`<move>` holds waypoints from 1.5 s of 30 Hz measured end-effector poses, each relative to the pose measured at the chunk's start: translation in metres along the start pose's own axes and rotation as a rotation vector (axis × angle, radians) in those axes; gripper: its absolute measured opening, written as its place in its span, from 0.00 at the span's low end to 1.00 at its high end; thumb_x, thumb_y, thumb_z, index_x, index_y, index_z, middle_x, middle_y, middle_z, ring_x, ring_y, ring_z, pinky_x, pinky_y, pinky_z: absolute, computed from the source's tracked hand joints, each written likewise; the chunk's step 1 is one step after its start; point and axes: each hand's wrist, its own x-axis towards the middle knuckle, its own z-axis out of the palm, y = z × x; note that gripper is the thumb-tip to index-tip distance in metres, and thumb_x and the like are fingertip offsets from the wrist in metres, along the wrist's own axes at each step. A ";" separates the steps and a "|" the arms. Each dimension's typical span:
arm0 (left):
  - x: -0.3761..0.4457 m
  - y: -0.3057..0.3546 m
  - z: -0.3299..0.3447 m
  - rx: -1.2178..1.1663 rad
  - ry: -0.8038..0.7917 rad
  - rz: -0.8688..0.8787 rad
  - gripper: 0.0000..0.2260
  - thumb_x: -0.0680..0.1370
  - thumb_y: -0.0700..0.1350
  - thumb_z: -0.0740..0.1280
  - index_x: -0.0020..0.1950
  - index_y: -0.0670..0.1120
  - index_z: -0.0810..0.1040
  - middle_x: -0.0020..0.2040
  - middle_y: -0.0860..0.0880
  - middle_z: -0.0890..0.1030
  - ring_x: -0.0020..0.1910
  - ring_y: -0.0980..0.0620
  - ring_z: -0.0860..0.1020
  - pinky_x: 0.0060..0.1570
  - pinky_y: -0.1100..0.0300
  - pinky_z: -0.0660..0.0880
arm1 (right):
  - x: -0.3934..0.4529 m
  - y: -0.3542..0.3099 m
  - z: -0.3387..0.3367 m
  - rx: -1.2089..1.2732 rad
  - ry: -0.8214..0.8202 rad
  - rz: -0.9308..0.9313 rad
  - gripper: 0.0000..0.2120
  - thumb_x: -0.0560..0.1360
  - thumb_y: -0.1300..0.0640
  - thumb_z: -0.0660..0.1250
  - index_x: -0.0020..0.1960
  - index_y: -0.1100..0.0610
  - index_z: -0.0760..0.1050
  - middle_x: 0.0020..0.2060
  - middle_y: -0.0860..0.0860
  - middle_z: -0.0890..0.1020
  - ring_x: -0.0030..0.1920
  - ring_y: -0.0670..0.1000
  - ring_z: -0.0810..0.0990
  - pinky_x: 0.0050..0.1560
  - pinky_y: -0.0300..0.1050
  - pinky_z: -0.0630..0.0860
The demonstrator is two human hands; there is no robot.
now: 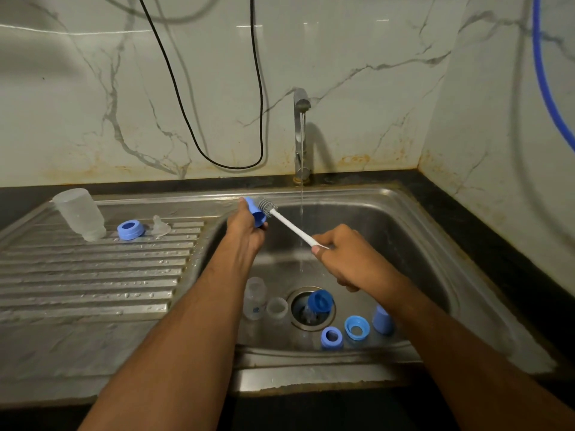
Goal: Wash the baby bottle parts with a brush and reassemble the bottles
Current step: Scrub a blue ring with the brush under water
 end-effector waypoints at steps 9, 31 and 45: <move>-0.005 -0.013 0.006 -0.048 -0.144 -0.044 0.19 0.82 0.51 0.65 0.67 0.40 0.72 0.61 0.38 0.78 0.56 0.44 0.80 0.55 0.50 0.81 | 0.006 -0.003 -0.002 0.006 0.045 0.013 0.14 0.84 0.55 0.61 0.67 0.53 0.77 0.34 0.48 0.74 0.32 0.45 0.72 0.31 0.40 0.69; 0.006 -0.004 -0.007 -0.081 -0.114 -0.107 0.18 0.80 0.48 0.68 0.66 0.40 0.73 0.64 0.37 0.77 0.56 0.41 0.80 0.37 0.48 0.81 | -0.001 0.001 -0.003 0.053 -0.025 0.043 0.13 0.83 0.55 0.62 0.66 0.53 0.77 0.32 0.50 0.74 0.28 0.47 0.70 0.27 0.41 0.69; -0.004 -0.003 -0.001 -0.129 -0.174 -0.038 0.18 0.82 0.49 0.64 0.67 0.38 0.72 0.63 0.36 0.78 0.56 0.41 0.81 0.42 0.48 0.83 | -0.003 -0.005 -0.011 0.056 -0.005 0.057 0.12 0.83 0.55 0.61 0.64 0.51 0.77 0.32 0.51 0.75 0.28 0.47 0.70 0.27 0.42 0.69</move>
